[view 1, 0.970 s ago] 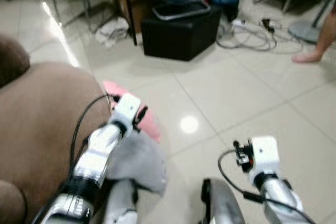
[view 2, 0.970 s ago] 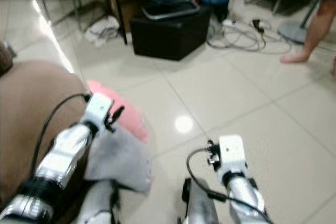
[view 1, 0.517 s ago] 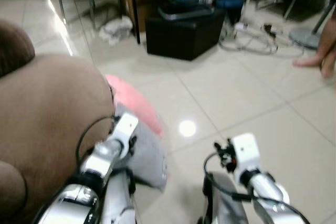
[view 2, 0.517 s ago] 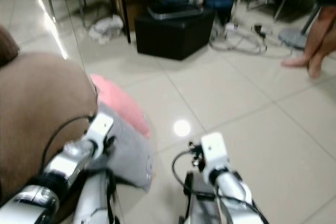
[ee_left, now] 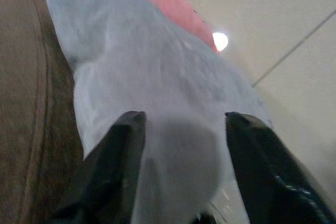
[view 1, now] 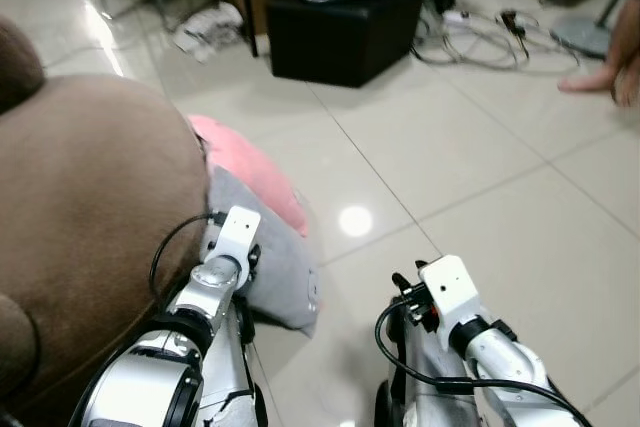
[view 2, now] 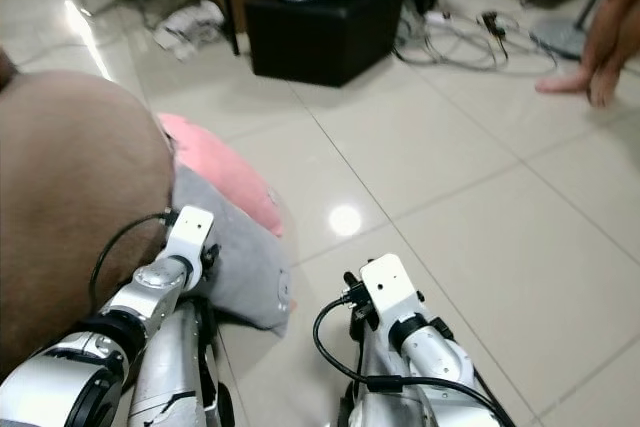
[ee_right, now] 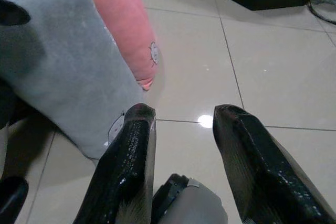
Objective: Move the pillow to the sofa from floor
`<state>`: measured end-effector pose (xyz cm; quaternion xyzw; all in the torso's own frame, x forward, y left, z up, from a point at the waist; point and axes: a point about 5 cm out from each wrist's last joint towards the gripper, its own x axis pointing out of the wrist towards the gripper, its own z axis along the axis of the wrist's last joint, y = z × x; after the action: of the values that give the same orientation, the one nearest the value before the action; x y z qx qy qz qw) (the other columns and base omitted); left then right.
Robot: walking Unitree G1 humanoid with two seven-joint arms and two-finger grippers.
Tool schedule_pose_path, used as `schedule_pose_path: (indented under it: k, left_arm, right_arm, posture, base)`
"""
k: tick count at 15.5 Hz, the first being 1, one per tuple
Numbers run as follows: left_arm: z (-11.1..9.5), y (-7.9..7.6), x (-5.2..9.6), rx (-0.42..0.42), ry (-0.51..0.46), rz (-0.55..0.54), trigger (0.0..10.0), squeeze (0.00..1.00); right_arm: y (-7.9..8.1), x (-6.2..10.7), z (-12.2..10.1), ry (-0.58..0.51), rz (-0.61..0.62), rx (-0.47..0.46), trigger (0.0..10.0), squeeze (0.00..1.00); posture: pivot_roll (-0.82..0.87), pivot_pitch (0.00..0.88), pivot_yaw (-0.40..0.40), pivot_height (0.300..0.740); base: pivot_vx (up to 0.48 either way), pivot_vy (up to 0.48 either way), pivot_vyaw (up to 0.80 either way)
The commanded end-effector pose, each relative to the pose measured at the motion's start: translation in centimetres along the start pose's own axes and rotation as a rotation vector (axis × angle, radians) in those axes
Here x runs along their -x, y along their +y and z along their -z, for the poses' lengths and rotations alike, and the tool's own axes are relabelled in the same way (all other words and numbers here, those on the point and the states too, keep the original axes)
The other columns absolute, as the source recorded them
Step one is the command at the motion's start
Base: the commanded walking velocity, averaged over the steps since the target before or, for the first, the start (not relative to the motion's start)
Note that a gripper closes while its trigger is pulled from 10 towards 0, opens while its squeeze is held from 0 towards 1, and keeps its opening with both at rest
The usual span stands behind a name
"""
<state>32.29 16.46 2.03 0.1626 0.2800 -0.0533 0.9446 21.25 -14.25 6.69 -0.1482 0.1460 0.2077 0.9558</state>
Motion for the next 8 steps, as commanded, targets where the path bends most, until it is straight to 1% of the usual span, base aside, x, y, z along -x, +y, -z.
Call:
schedule_pose_path:
  k: [1, 2, 3, 4, 5, 6, 7, 8]
  left_arm:
    - [0.0, 0.1, 0.0, -0.035, 0.003, -0.035, 10.0, 1.0]
    - [0.4, 0.3, 0.0, -0.061, 0.017, -0.061, 10.0, 1.0]
    - [0.6, 0.7, 0.1, -0.077, 0.017, -0.093, 10.0, 1.0]
    - [0.9, 1.3, 0.2, -0.1, 0.024, -0.132, 10.0, 1.0]
    - [1.3, 1.8, 0.3, -0.11, 0.028, -0.157, 10.0, 1.0]
    - [2.0, 3.1, 0.5, -0.127, 0.045, -0.21, 10.0, 1.0]
    - [2.2, 3.9, 0.7, -0.134, 0.051, -0.239, 10.0, 1.0]
    - [2.1, 4.7, 0.8, -0.149, 0.043, -0.277, 10.0, 1.0]
  right_arm:
    - [0.4, 0.5, -0.3, 0.002, -0.031, 0.016, 10.0, 0.0]
    - [0.7, 1.0, -0.6, -0.013, -0.049, 0.021, 10.0, 0.0]
    - [0.7, 1.3, -1.0, -0.03, -0.055, 0.001, 10.0, 0.0]
    - [0.9, 2.0, -1.5, -0.059, -0.067, -0.025, 10.0, 0.0]
    - [1.2, 2.4, -1.8, -0.072, -0.082, -0.029, 10.0, 0.0]
    - [1.9, 3.2, -2.5, -0.093, -0.131, -0.025, 10.0, 0.0]
    - [2.2, 3.4, -2.9, -0.101, -0.161, -0.017, 10.0, 0.0]
    - [2.2, 3.4, -3.7, -0.112, -0.196, 0.026, 10.0, 0.0]
  posture:
    - [-0.14, 0.203, 0.011, 0.506]
    - [-0.14, 0.217, 0.01, 0.506]
    - [-0.15, 0.235, 0.009, 0.506]
    - [-0.15, 0.257, 0.004, 0.506]
    - [-0.15, 0.279, 0.001, 0.506]
    - [-0.15, 0.307, 0.004, 0.506]
    - [-0.16, 0.312, 0.007, 0.506]
    - [-0.17, 0.321, -0.006, 0.506]
  base:
    - [0.0, 0.0, 0.0]
    - [0.0, 0.0, 0.0]
    - [0.0, 0.0, 0.0]
    - [0.0, 0.0, 0.0]
    - [0.0, 0.0, 0.0]
    - [0.0, 0.0, 0.0]
    - [0.0, 0.0, 0.0]
    - [0.0, 0.0, 0.0]
